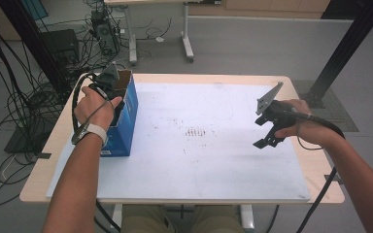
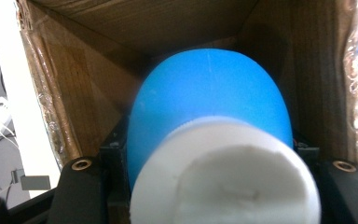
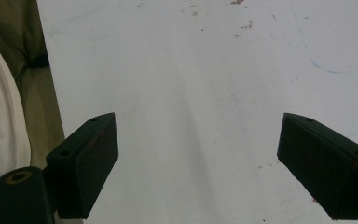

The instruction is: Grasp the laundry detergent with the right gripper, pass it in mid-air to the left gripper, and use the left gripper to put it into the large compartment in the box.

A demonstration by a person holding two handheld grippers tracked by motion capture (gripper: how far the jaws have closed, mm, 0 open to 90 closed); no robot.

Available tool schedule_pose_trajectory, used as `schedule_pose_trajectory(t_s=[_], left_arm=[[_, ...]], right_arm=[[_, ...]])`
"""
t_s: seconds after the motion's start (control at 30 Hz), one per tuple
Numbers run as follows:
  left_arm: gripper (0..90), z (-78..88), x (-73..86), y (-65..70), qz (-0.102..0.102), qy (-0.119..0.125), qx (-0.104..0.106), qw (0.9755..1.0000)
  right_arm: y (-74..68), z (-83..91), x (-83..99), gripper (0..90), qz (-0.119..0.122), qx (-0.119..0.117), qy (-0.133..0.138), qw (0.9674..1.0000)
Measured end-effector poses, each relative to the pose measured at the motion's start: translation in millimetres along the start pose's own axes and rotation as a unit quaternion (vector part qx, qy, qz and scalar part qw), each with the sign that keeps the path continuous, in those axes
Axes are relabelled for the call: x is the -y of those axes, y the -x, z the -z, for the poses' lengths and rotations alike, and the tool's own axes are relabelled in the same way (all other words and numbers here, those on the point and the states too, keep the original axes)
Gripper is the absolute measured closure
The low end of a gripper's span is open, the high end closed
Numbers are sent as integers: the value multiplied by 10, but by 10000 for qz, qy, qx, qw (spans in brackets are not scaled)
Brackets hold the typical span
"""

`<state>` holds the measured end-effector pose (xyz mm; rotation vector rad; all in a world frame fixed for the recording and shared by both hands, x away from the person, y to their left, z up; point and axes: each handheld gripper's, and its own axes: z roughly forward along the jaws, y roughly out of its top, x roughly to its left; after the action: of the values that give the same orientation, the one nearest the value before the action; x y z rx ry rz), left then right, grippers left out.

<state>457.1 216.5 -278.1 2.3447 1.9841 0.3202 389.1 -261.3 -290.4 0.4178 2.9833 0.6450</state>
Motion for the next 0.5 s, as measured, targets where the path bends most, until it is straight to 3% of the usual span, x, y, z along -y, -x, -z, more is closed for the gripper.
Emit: schedule_pose_trajectory(t_s=[0.5], left_arm=[[373, 0, 4, -7, 13, -4, 13, 10000]], right_arm=[[0, 0, -8, 121, 13, -4, 2, 10000]])
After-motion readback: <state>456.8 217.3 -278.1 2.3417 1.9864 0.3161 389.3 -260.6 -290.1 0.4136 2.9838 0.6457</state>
